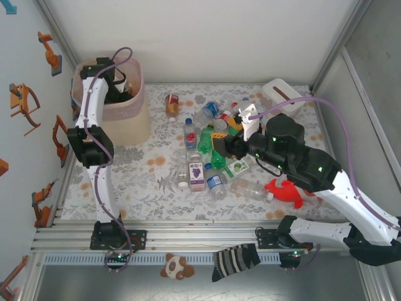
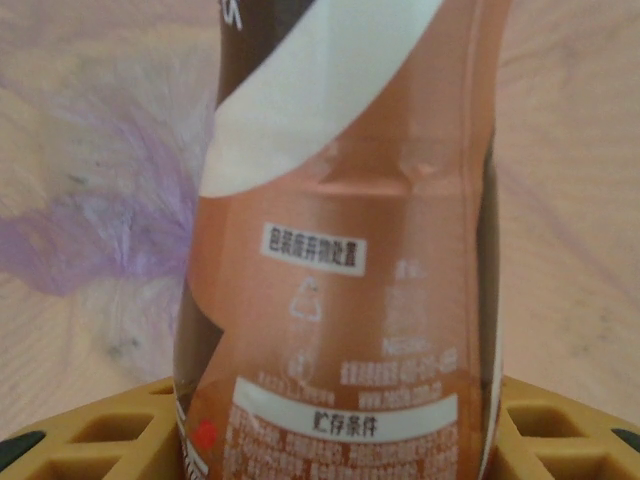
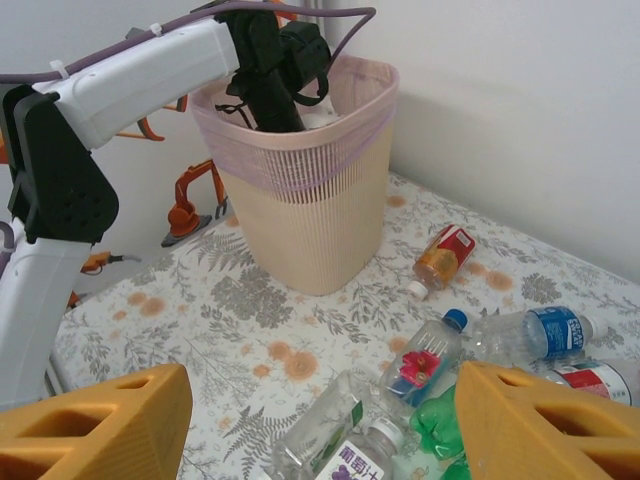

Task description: Put the plastic bottles in the bin

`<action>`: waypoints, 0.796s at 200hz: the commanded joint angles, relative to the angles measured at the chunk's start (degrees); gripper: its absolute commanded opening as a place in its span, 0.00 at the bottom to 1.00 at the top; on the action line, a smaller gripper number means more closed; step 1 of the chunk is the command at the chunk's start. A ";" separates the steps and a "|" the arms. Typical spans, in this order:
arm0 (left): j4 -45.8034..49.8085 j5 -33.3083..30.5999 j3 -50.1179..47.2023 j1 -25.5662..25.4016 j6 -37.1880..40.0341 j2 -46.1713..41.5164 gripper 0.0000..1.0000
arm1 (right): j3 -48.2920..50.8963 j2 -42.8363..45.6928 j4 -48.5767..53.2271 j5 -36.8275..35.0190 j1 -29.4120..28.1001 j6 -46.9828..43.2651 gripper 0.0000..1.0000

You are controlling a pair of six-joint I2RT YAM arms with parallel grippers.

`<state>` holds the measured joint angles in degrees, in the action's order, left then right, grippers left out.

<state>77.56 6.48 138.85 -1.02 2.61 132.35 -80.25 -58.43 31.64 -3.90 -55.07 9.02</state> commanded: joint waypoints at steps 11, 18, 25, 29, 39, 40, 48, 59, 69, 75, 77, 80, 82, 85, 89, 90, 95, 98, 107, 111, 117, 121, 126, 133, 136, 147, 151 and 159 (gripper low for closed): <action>6.08 -0.16 -0.33 0.15 2.13 -0.28 0.38 | 0.70 -0.08 -0.43 0.45 -0.30 -0.05 0.69; 6.40 -0.24 -1.52 -0.01 2.27 -0.54 0.38 | 0.86 -0.10 -0.61 0.47 -0.30 -0.05 0.69; 6.38 -0.45 -3.06 -0.12 2.38 -0.91 0.38 | 1.05 -0.20 -0.83 0.56 -0.30 -0.07 0.69; 6.38 -0.42 -3.90 -0.13 2.47 -1.10 0.38 | 1.21 -0.22 -0.94 0.56 -0.23 -0.05 0.69; 6.34 -0.07 -6.09 -0.21 2.54 -1.58 0.38 | 1.48 -0.19 -1.26 0.65 -0.29 -0.06 0.69; 6.40 -0.02 -6.33 -0.21 2.51 -1.62 0.38 | 1.53 -0.19 -1.29 0.69 -0.25 -0.06 0.69; 6.31 0.43 -8.00 -0.21 2.50 -2.04 0.38 | 1.75 -0.28 -1.52 0.82 -0.29 -0.05 0.70; 6.29 0.81 -10.09 -0.21 2.66 -2.72 0.38 | 1.94 -0.33 -1.75 1.00 -0.29 -0.05 0.70; 6.33 0.82 -11.75 -0.18 2.52 -3.42 0.38 | 2.07 -0.36 -1.92 1.17 -0.30 -0.07 0.70; 6.33 0.92 -12.88 -0.21 2.50 -3.78 0.38 | 2.24 -0.45 -2.08 1.24 -0.29 -0.06 0.69; 6.34 0.97 -13.20 -0.21 2.55 -3.90 0.38 | 2.28 -0.45 -2.10 1.26 -0.30 -0.05 0.70; 6.24 0.99 -13.71 -0.21 2.62 -4.19 0.38 | 2.36 -0.45 -2.18 1.31 -0.26 -0.05 0.70; 6.21 1.06 -14.02 -0.26 2.58 -4.38 0.38 | 2.37 -0.56 -2.19 1.34 -0.27 -0.05 0.69; 6.14 1.08 -14.62 -0.29 2.57 -4.65 0.38 | 2.42 -0.54 -2.27 1.32 -0.30 -0.05 0.70; 6.03 1.03 -15.36 -0.37 2.57 -5.09 0.38 | 2.46 -0.66 -2.28 1.43 -0.29 -0.05 0.70; 5.98 0.97 -15.49 -0.38 2.57 -5.14 0.38 | 2.46 -0.64 -2.28 1.39 -0.25 -0.05 0.70; 5.79 0.90 -16.49 -0.45 2.57 -5.79 0.38 | 2.46 -0.71 -2.28 1.48 -0.25 -0.05 0.69; 5.45 0.84 -17.23 -0.47 2.51 -6.09 0.38 | 2.46 -0.71 -2.33 1.52 -0.22 -0.05 0.70; 4.57 0.51 -19.28 -0.55 2.43 -7.21 0.40 | 2.40 -0.86 -2.37 1.59 -0.30 -0.06 0.69; 4.00 0.40 -20.05 -0.56 2.28 -7.73 0.42 | 2.53 -0.93 -2.38 1.61 -0.29 -0.05 0.70; 3.26 0.29 -21.39 -0.63 2.18 -8.56 0.45 | 2.55 -0.90 -2.43 1.69 -0.30 -0.05 0.69; 2.67 0.20 -22.36 -0.60 2.10 -9.05 0.46 | 2.60 -0.89 -2.46 1.74 -0.30 0.00 0.70; 1.79 0.08 -23.35 -0.63 2.13 -9.68 0.49 | 2.64 -0.88 -2.54 1.64 -0.30 0.03 0.70; 0.78 -0.26 -24.40 -0.56 1.88 -10.46 0.53 | 2.81 -0.79 -2.68 1.66 -0.30 0.03 0.70; 0.38 -0.39 -24.65 -0.57 1.78 -10.71 0.55 | 2.82 -0.80 -2.71 1.62 -0.30 0.01 0.70; -0.76 -0.50 -25.45 -0.56 1.45 -11.61 0.61 | 2.99 -0.72 -2.72 1.55 -0.28 0.15 0.70; -1.00 -0.43 -25.50 -0.57 1.45 -11.84 0.63 | 2.99 -0.72 -2.73 1.61 -0.26 0.16 0.70; -1.29 -0.06 -25.39 -0.57 1.35 -12.32 0.66 | 2.91 -0.72 -2.64 1.64 -0.26 0.37 0.70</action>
<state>78.11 6.37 114.04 -1.23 3.79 123.68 -77.71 -59.35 30.94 -2.44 -55.05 9.02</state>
